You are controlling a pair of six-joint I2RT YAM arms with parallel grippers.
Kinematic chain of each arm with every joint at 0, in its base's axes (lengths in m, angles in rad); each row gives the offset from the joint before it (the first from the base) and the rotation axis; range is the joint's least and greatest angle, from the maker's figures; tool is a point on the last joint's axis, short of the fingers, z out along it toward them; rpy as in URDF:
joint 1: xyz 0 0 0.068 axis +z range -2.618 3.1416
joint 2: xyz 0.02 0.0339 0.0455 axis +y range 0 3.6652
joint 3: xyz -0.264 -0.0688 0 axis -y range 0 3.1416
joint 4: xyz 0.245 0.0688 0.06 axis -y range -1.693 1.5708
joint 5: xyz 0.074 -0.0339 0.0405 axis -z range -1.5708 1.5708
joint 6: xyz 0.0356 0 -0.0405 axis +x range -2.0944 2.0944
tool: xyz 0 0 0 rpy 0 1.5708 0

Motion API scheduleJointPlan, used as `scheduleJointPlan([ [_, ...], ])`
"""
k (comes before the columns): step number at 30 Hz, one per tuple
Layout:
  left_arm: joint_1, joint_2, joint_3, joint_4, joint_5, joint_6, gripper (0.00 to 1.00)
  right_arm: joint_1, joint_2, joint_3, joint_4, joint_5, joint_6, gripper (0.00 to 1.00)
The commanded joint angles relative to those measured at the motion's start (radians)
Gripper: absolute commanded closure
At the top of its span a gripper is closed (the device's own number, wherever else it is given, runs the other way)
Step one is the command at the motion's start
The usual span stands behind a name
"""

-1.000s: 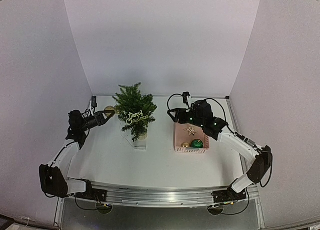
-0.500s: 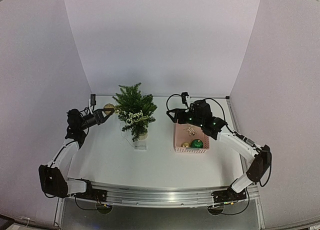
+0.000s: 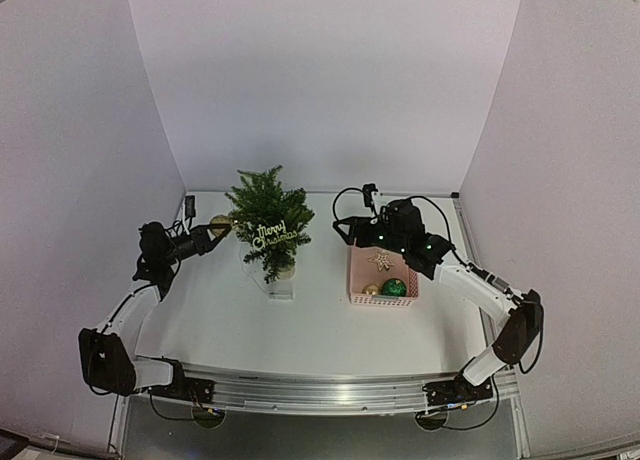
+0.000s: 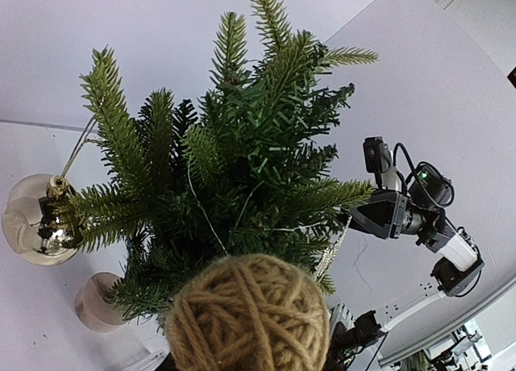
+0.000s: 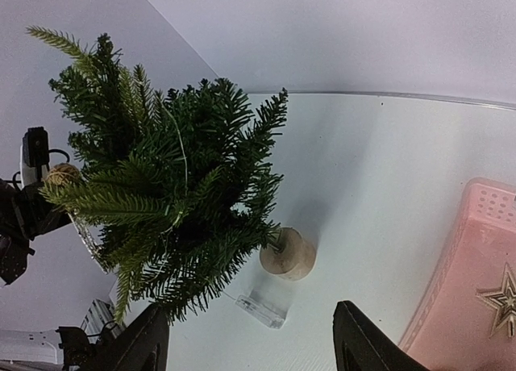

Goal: Decorate the small christmas tree

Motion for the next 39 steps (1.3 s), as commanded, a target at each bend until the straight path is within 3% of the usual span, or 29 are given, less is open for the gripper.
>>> scheduleJointPlan([
  [1, -0.007, 0.003, -0.007, 0.016, -0.035, 0.027, 1.0, -0.002, 0.006, 0.047, 0.009, -0.008, -0.019, 0.32],
  [39, -0.025, 0.041, -0.031, -0.038, -0.189, 0.055, 1.0, -0.002, 0.016, 0.058, 0.01, -0.035, -0.018, 0.32],
])
